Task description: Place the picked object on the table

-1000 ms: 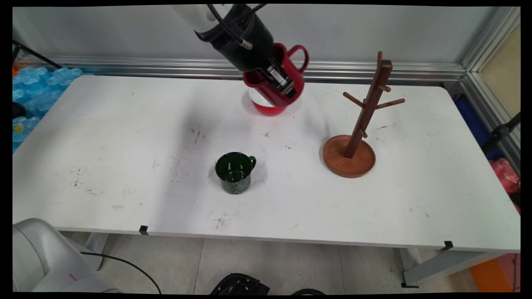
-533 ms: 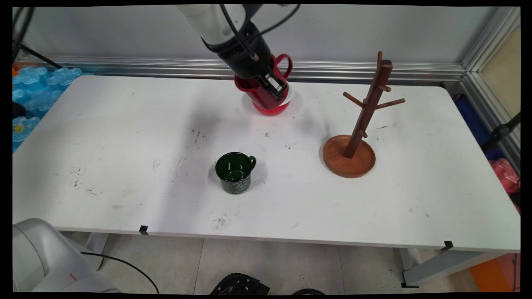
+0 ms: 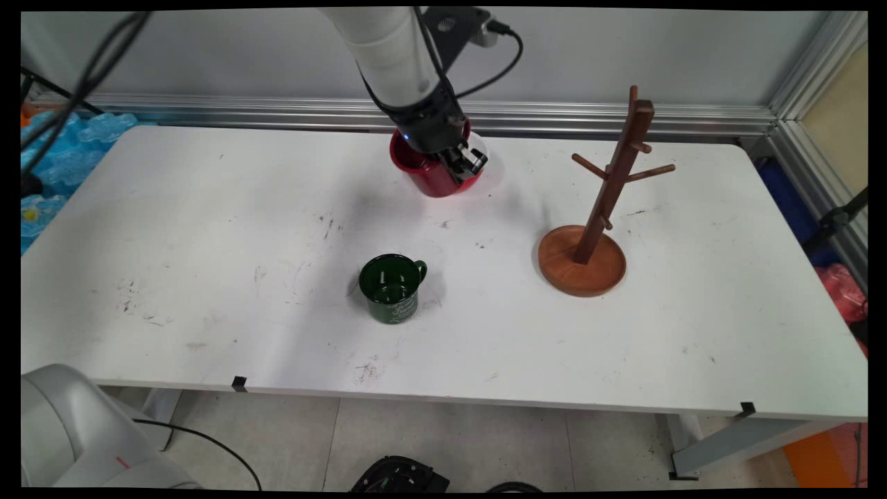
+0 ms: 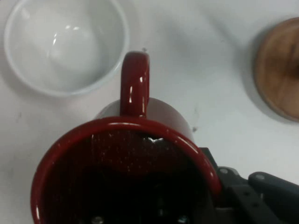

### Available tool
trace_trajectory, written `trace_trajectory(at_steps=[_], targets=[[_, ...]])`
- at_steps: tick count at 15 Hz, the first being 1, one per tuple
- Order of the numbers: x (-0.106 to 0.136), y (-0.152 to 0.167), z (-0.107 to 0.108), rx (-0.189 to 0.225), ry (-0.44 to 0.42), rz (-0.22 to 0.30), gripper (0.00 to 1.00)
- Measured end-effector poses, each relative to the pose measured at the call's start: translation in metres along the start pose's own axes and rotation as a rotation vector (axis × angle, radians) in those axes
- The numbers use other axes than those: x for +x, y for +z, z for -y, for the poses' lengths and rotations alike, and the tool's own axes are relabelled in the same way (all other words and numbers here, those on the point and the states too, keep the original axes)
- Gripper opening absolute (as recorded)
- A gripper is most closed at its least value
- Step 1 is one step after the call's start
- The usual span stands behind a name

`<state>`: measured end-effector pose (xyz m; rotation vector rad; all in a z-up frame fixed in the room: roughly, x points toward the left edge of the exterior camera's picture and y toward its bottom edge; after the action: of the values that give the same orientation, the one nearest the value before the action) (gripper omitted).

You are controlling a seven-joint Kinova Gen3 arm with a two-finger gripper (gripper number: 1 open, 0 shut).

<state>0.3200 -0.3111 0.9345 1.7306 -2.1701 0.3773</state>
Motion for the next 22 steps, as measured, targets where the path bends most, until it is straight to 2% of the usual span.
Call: trace_trajectory(at_steps=[5,11,22], targets=[[0.007,0.036,-0.008,0.06,-0.093,0.068,0.0],[0.014,0.068,-0.01,0.085,-0.12,0.123,0.0],[0.02,0.128,-0.002,0.076,-0.109,0.243,0.0]])
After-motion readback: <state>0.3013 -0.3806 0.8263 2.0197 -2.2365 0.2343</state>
